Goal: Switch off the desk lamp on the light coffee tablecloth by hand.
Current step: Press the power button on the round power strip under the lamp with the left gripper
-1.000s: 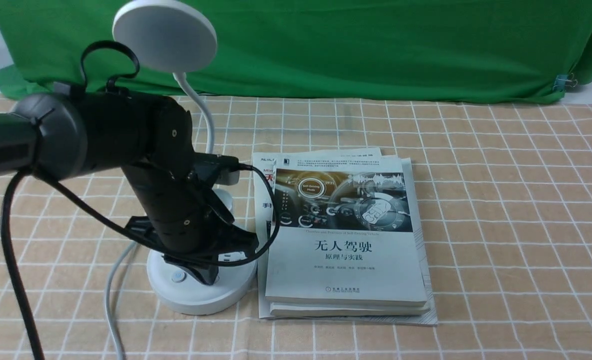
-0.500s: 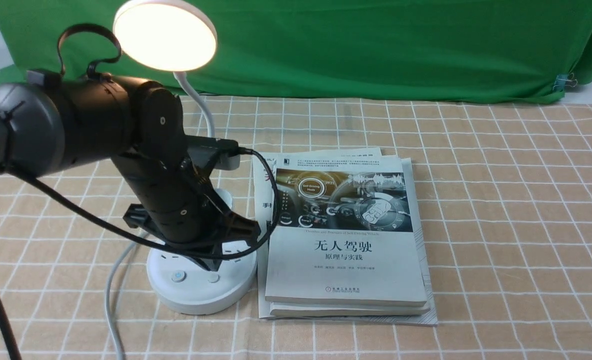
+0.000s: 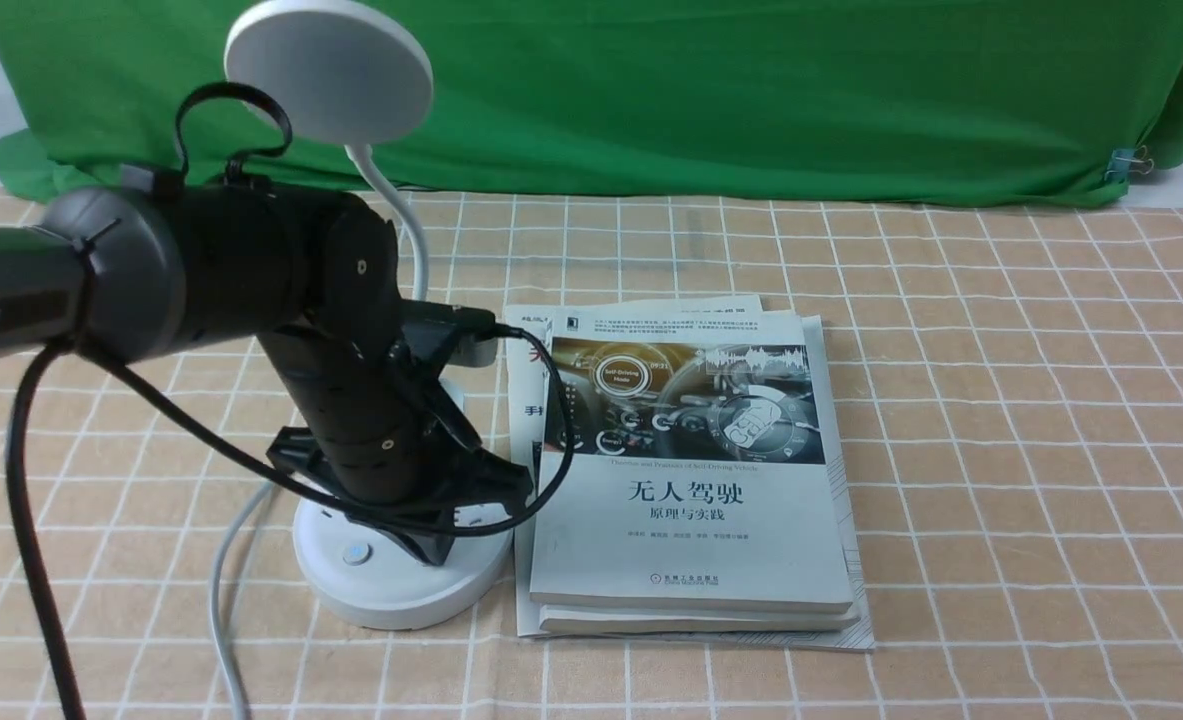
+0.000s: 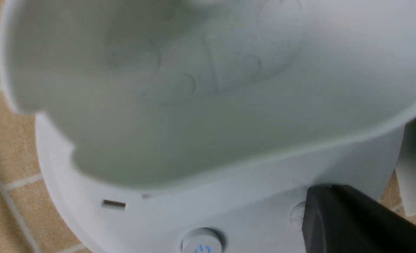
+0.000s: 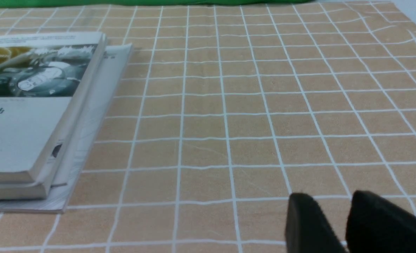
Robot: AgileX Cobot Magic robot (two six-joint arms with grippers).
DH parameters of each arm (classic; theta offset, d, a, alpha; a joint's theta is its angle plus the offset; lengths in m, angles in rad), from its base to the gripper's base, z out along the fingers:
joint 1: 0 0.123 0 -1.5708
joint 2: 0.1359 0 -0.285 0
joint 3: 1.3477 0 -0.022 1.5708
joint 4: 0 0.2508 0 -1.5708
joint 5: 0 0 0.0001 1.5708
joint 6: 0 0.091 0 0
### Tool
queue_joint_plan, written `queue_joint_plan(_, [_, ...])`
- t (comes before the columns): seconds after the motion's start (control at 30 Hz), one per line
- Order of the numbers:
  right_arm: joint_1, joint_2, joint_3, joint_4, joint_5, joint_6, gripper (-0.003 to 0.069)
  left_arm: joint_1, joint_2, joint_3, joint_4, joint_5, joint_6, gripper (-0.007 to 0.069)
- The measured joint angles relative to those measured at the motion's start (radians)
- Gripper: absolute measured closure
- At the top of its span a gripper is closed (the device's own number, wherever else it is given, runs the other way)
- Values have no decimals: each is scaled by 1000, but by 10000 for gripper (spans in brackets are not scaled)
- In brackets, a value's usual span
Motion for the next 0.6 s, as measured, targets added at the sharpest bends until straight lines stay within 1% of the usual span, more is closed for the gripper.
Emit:
queue_joint_plan(0.27, [0,0,0,0,0,0,416,0,-66,3,6,-4,-3,633])
queue_joint_plan(0.6, [0,0,0,0,0,0,416,-1,14,5,13,-3,4,633])
